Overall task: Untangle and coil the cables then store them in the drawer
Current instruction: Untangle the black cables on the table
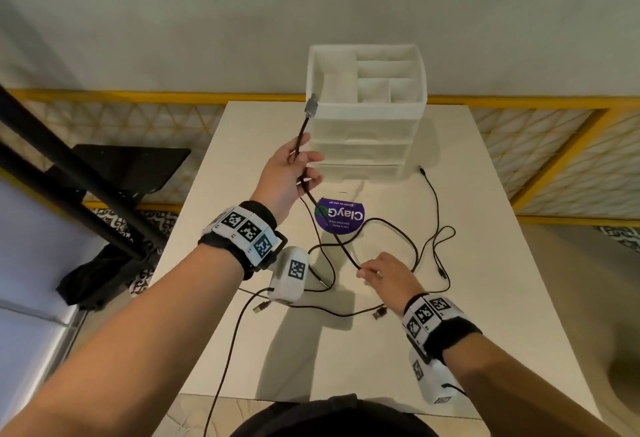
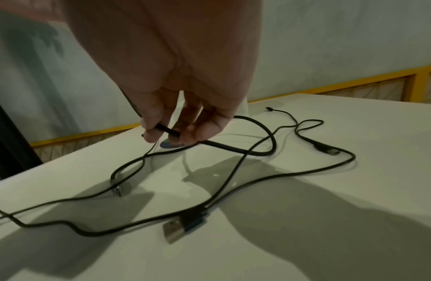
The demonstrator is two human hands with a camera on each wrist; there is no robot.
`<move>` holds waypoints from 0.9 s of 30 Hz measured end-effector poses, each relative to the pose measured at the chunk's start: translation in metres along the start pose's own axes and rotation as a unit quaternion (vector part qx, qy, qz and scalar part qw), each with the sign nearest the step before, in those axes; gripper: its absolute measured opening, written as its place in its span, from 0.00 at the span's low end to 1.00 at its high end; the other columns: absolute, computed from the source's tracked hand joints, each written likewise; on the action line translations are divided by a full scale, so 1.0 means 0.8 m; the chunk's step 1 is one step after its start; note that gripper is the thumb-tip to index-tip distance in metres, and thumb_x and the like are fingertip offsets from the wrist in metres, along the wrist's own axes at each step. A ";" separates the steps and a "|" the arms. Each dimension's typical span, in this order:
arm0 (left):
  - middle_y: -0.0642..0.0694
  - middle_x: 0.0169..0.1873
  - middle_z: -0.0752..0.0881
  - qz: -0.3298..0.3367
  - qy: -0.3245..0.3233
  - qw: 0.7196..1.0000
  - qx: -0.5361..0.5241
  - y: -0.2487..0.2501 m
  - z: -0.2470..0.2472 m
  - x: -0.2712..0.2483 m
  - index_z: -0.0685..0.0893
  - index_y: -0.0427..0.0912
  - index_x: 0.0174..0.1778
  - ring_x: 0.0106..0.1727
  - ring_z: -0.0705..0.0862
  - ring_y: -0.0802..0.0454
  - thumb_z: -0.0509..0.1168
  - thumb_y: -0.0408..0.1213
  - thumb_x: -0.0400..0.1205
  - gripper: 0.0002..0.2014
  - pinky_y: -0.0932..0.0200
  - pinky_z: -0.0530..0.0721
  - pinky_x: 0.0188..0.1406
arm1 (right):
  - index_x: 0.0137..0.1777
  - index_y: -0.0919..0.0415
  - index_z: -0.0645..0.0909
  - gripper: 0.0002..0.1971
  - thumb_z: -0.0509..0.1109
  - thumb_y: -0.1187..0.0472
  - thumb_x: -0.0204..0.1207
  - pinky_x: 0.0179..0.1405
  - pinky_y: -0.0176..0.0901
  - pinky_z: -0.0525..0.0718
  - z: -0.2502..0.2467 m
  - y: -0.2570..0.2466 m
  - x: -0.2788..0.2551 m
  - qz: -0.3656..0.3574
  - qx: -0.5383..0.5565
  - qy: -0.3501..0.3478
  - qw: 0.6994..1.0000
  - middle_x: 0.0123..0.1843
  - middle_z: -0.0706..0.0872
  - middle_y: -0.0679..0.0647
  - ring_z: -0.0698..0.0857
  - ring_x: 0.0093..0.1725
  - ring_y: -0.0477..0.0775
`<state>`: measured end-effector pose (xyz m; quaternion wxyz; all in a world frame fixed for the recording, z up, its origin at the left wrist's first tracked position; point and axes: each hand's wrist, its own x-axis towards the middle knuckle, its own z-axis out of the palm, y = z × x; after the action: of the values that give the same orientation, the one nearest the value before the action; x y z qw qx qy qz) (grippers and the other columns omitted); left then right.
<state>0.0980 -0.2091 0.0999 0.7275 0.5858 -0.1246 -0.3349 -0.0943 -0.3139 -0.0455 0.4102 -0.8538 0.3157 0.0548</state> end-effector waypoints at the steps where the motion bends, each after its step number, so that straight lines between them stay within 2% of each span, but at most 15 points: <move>1: 0.47 0.39 0.83 0.005 0.015 1.000 -0.013 0.007 -0.004 -0.003 0.74 0.40 0.71 0.25 0.74 0.60 0.52 0.28 0.87 0.17 0.64 0.81 0.33 | 0.52 0.53 0.87 0.11 0.64 0.53 0.80 0.60 0.47 0.79 -0.002 0.005 0.001 -0.002 -0.008 -0.013 1.000 0.53 0.78 0.52 0.81 0.53 0.52; 3: 0.50 0.32 0.77 0.014 0.045 0.999 -0.026 0.021 -0.015 -0.008 0.75 0.41 0.70 0.24 0.67 0.60 0.55 0.35 0.87 0.16 0.67 0.71 0.27 | 0.55 0.55 0.87 0.12 0.62 0.54 0.82 0.54 0.40 0.73 -0.006 0.013 0.003 -0.005 -0.060 -0.034 0.998 0.52 0.76 0.51 0.79 0.51 0.51; 5: 0.53 0.25 0.68 0.016 0.076 0.997 -0.008 0.031 -0.030 -0.016 0.78 0.45 0.66 0.23 0.63 0.60 0.58 0.44 0.86 0.15 0.66 0.64 0.24 | 0.56 0.55 0.87 0.13 0.62 0.53 0.82 0.52 0.39 0.71 -0.009 0.013 0.003 0.001 -0.094 -0.051 0.994 0.50 0.75 0.51 0.81 0.53 0.55; 8: 0.54 0.23 0.63 0.016 0.106 0.993 0.051 0.022 -0.056 -0.033 0.80 0.49 0.56 0.23 0.59 0.58 0.56 0.51 0.85 0.13 0.64 0.59 0.23 | 0.56 0.53 0.88 0.14 0.62 0.51 0.79 0.55 0.45 0.80 -0.009 -0.004 0.006 0.011 -0.155 -0.077 0.985 0.54 0.83 0.53 0.84 0.57 0.58; 11: 0.54 0.23 0.64 -0.004 0.131 0.988 0.076 -0.002 -0.081 -0.052 0.76 0.48 0.45 0.22 0.60 0.58 0.51 0.53 0.86 0.15 0.63 0.59 0.21 | 0.58 0.50 0.86 0.15 0.60 0.56 0.79 0.62 0.52 0.83 -0.001 -0.038 0.019 -0.029 -0.162 -0.025 0.986 0.60 0.85 0.54 0.84 0.59 0.58; 13: 0.54 0.23 0.65 -0.023 0.145 0.986 0.083 -0.017 -0.093 -0.063 0.73 0.48 0.41 0.22 0.60 0.58 0.50 0.54 0.86 0.16 0.64 0.61 0.20 | 0.58 0.51 0.85 0.15 0.59 0.62 0.80 0.62 0.53 0.82 0.014 -0.061 0.029 -0.084 -0.141 -0.007 0.986 0.60 0.84 0.57 0.83 0.59 0.58; 15: 0.54 0.23 0.65 -0.030 0.154 0.983 0.101 -0.028 -0.101 -0.072 0.73 0.48 0.41 0.21 0.61 0.58 0.50 0.54 0.86 0.16 0.64 0.62 0.19 | 0.56 0.55 0.86 0.14 0.60 0.64 0.80 0.61 0.52 0.82 0.034 -0.082 0.037 -0.130 -0.157 -0.044 0.978 0.58 0.85 0.58 0.82 0.60 0.59; 17: 0.56 0.22 0.66 -0.036 0.158 0.980 0.120 -0.036 -0.106 -0.079 0.76 0.48 0.43 0.21 0.62 0.58 0.54 0.52 0.85 0.13 0.64 0.63 0.19 | 0.55 0.57 0.86 0.11 0.63 0.61 0.79 0.63 0.51 0.81 0.051 -0.096 0.040 -0.131 -0.207 -0.098 0.965 0.59 0.86 0.57 0.82 0.61 0.59; 19: 0.58 0.19 0.67 -0.046 0.159 0.979 0.121 -0.042 -0.108 -0.087 0.78 0.49 0.46 0.21 0.62 0.58 0.61 0.47 0.84 0.07 0.64 0.63 0.21 | 0.57 0.58 0.85 0.13 0.66 0.53 0.78 0.64 0.51 0.81 0.061 -0.103 0.040 -0.121 -0.308 -0.142 0.933 0.61 0.86 0.57 0.81 0.62 0.60; 21: 0.58 0.15 0.67 -0.057 0.163 0.979 0.109 -0.048 -0.110 -0.092 0.80 0.49 0.46 0.21 0.62 0.57 0.63 0.44 0.82 0.04 0.63 0.62 0.22 | 0.59 0.60 0.83 0.17 0.69 0.49 0.76 0.62 0.50 0.81 0.066 -0.101 0.040 -0.104 -0.358 -0.147 0.916 0.60 0.86 0.57 0.81 0.62 0.61; 23: 0.57 0.14 0.67 -0.072 0.178 0.976 0.105 -0.051 -0.110 -0.094 0.80 0.49 0.41 0.21 0.61 0.56 0.64 0.44 0.82 0.06 0.62 0.62 0.23 | 0.56 0.61 0.83 0.16 0.71 0.51 0.75 0.57 0.48 0.82 0.071 -0.094 0.040 -0.084 -0.347 -0.138 0.924 0.58 0.87 0.59 0.83 0.59 0.62; 25: 0.56 0.15 0.67 -0.088 0.192 0.972 0.106 -0.056 -0.111 -0.095 0.79 0.48 0.35 0.21 0.62 0.54 0.65 0.43 0.81 0.09 0.62 0.62 0.22 | 0.51 0.63 0.83 0.11 0.69 0.55 0.76 0.51 0.44 0.82 0.074 -0.090 0.038 -0.067 -0.325 -0.133 0.934 0.52 0.88 0.59 0.85 0.55 0.61; 27: 0.55 0.16 0.69 -0.101 0.186 0.972 0.101 -0.062 -0.112 -0.096 0.86 0.45 0.43 0.19 0.63 0.56 0.62 0.43 0.83 0.09 0.64 0.62 0.19 | 0.45 0.62 0.83 0.09 0.66 0.57 0.76 0.44 0.42 0.79 0.075 -0.088 0.040 -0.057 -0.313 -0.132 0.939 0.47 0.88 0.59 0.86 0.52 0.61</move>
<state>0.0750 -0.0958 0.0445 0.6371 0.7180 0.0399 -0.2776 -0.0182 -0.2530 -0.0495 0.1630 -0.9408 0.1761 0.2395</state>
